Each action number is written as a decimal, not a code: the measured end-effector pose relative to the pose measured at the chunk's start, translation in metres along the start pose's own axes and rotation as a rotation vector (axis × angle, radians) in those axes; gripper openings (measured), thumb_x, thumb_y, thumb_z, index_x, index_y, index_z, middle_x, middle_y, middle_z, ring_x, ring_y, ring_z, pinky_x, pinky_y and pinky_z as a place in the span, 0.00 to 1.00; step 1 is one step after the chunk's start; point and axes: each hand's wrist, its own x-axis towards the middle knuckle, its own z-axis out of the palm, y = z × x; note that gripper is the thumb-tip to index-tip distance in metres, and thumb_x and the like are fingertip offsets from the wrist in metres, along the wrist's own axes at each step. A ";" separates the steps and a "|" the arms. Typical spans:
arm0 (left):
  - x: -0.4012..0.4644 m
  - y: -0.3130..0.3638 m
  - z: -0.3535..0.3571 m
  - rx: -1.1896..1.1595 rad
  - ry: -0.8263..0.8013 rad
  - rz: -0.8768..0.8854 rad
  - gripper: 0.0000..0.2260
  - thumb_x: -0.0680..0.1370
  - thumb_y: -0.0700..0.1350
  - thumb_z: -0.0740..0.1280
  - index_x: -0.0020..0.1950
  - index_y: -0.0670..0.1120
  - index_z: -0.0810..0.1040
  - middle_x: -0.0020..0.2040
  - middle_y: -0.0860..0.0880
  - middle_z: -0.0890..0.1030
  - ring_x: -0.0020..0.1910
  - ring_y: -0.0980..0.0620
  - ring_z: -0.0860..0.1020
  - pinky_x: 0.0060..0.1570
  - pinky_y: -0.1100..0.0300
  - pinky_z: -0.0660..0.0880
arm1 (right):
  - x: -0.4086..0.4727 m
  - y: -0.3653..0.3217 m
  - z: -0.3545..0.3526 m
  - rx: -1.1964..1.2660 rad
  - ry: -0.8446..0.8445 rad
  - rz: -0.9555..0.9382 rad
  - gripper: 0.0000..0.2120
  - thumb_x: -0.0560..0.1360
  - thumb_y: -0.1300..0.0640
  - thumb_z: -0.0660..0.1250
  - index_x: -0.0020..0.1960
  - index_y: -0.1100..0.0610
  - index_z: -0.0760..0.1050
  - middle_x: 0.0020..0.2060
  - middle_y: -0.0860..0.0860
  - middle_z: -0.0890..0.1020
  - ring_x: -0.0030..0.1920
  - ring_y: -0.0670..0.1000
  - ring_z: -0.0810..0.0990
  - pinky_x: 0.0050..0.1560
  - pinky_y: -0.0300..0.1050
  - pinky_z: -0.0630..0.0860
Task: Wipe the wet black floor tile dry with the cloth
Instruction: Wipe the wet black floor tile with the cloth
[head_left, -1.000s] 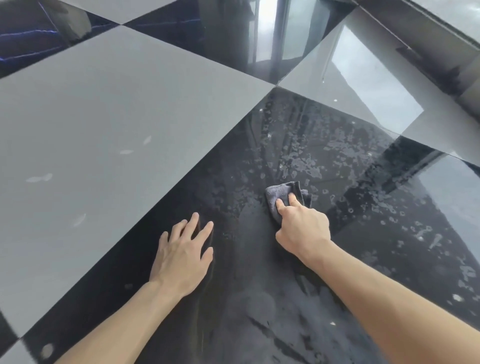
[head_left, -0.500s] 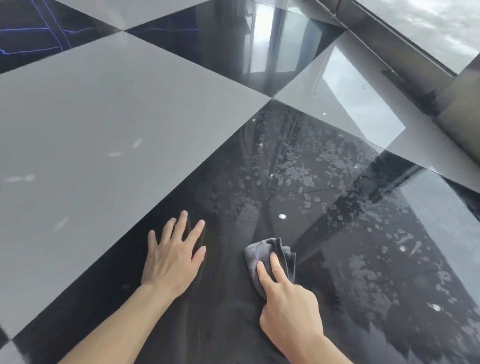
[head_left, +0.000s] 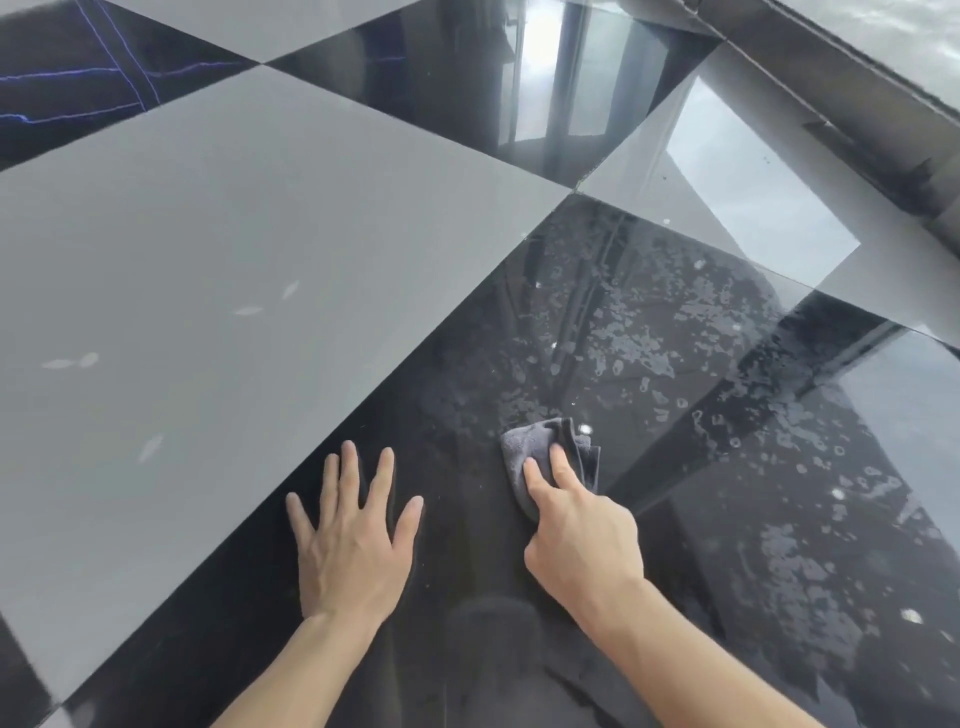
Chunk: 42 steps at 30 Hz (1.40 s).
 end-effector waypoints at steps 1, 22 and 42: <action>-0.001 0.000 0.003 0.007 0.012 -0.002 0.31 0.74 0.65 0.33 0.75 0.55 0.43 0.77 0.47 0.44 0.76 0.49 0.42 0.71 0.40 0.45 | 0.007 -0.002 -0.001 0.006 0.012 -0.001 0.35 0.69 0.57 0.61 0.74 0.46 0.54 0.76 0.45 0.52 0.49 0.54 0.81 0.36 0.41 0.64; -0.006 0.000 -0.004 -0.035 0.059 0.009 0.29 0.77 0.59 0.40 0.75 0.51 0.58 0.76 0.42 0.56 0.74 0.43 0.57 0.69 0.38 0.55 | -0.019 -0.021 0.014 0.004 -0.049 -0.065 0.36 0.70 0.58 0.59 0.75 0.43 0.51 0.77 0.44 0.47 0.46 0.56 0.81 0.37 0.42 0.63; 0.011 -0.038 0.001 -0.023 0.116 -0.104 0.27 0.78 0.58 0.44 0.74 0.50 0.62 0.76 0.45 0.58 0.75 0.47 0.54 0.73 0.45 0.53 | 0.069 -0.060 -0.005 -0.117 0.043 -0.194 0.34 0.70 0.57 0.61 0.74 0.46 0.54 0.76 0.46 0.54 0.48 0.56 0.80 0.34 0.41 0.65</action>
